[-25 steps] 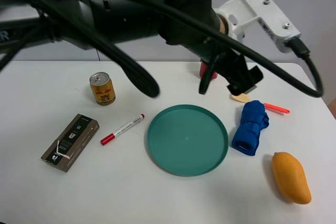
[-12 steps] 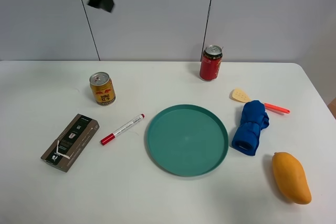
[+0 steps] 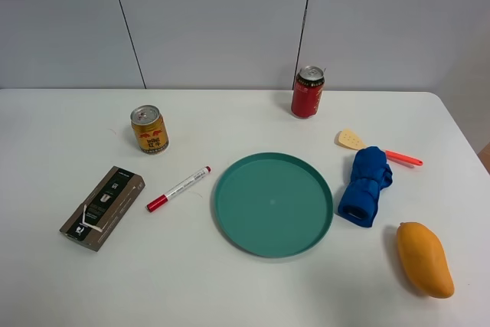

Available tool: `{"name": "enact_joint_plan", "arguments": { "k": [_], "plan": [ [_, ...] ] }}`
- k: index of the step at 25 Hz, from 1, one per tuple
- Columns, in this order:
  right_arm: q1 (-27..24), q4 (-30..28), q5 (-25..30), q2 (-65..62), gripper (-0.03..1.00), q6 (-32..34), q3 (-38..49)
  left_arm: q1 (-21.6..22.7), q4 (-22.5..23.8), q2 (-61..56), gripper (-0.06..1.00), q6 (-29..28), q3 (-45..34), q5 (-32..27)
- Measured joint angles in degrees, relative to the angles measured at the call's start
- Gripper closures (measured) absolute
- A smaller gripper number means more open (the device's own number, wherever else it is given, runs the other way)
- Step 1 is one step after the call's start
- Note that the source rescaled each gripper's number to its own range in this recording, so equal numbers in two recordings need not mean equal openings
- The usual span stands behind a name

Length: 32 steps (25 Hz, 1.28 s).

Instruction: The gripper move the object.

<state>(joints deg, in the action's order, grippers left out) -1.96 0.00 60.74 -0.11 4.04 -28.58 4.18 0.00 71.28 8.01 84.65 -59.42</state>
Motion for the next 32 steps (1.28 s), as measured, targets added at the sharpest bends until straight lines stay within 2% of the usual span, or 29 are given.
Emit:
{"name": "enact_joint_plan", "arguments": {
  "k": [6, 11, 15, 19, 24, 32],
  "plan": [
    [0.0, 0.0, 0.0, 0.0, -0.03, 0.0, 0.0, 5.06, 0.0, -18.97, -0.06, 0.79, -18.42, 2.89],
    [0.0, 0.0, 0.0, 0.0, -0.03, 0.0, 0.0, 5.53, -1.15, -37.11, -0.06, -0.37, -32.82, 2.15],
    [0.0, 0.0, 0.0, 0.0, -0.03, 0.0, 0.0, 5.53, -0.99, -51.93, -0.06, -1.58, -41.13, 1.28],
    [0.0, 0.0, 0.0, 0.0, -0.03, 0.0, 0.0, 5.53, -0.97, -61.91, -0.06, -1.64, -45.43, 0.78],
    [0.0, 0.0, 0.0, 0.0, -0.03, 0.0, 0.0, 5.53, -0.92, -69.15, -0.06, -1.59, -49.19, 0.67],
    [0.0, 0.0, 0.0, 0.0, -0.03, 0.0, 0.0, 5.53, -1.77, -71.52, -0.06, -2.06, -55.56, -0.65]
  ]
}}
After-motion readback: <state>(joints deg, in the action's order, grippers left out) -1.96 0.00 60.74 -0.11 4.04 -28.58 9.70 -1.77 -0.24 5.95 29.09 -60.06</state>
